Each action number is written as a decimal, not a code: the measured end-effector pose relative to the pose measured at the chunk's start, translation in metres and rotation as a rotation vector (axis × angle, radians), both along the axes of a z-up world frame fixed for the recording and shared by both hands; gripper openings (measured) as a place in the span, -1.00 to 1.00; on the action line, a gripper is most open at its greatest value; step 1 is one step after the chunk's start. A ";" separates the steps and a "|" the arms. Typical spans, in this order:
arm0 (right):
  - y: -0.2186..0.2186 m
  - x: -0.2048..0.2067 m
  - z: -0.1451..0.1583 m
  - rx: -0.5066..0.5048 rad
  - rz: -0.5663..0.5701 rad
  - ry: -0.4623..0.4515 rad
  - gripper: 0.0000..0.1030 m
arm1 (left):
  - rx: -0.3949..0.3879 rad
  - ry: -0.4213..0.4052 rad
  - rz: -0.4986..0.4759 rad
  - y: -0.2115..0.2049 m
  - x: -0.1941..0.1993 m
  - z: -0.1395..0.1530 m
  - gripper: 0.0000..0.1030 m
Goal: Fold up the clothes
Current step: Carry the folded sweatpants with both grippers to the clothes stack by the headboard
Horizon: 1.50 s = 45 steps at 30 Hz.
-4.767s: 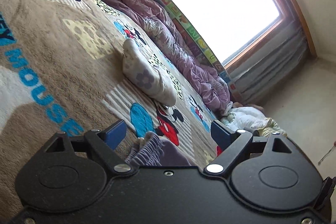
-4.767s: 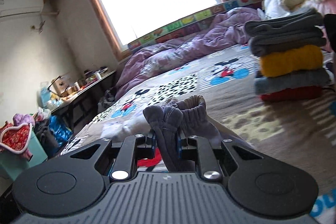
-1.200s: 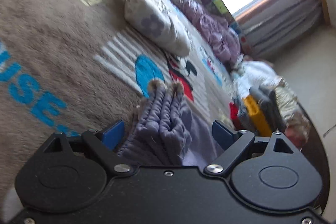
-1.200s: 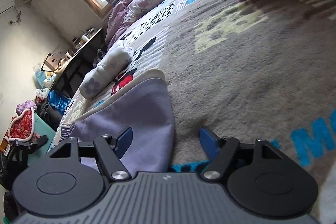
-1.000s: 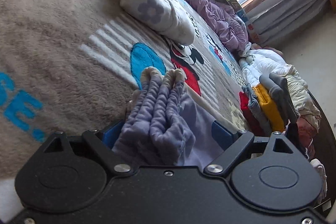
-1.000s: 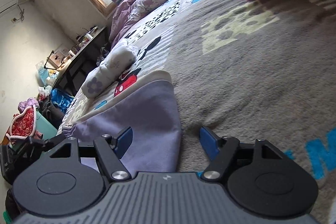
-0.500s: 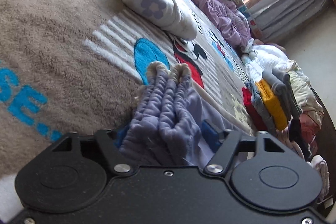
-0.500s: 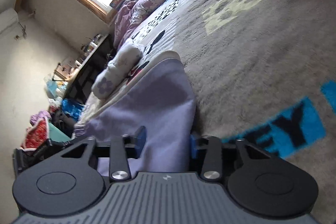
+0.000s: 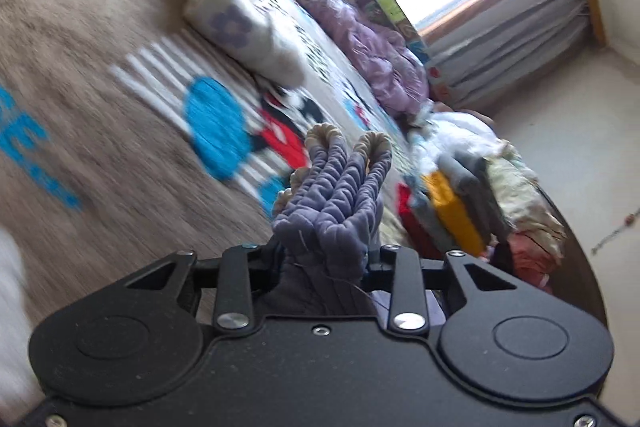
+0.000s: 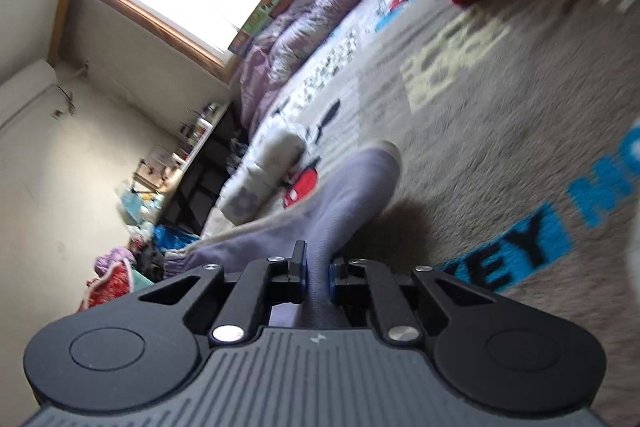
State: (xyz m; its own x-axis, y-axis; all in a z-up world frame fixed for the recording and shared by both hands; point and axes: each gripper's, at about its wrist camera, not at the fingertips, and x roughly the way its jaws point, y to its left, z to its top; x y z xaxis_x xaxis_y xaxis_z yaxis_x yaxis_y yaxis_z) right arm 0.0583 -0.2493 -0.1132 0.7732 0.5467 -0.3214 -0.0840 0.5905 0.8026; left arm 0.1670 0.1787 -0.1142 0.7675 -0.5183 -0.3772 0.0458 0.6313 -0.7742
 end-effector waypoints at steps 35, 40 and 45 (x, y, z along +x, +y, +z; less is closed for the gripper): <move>-0.380 0.022 0.171 -0.068 -0.501 -0.428 -0.78 | -0.171 -0.233 -0.578 -0.418 0.235 0.172 -0.41; -0.431 0.050 0.192 -0.108 -0.573 -0.440 -0.78 | -0.203 -0.250 -0.618 -0.479 0.276 0.190 -0.41; -0.464 0.071 0.198 -0.134 -0.616 -0.439 -0.78 | -0.208 -0.239 -0.642 -0.515 0.299 0.192 -0.41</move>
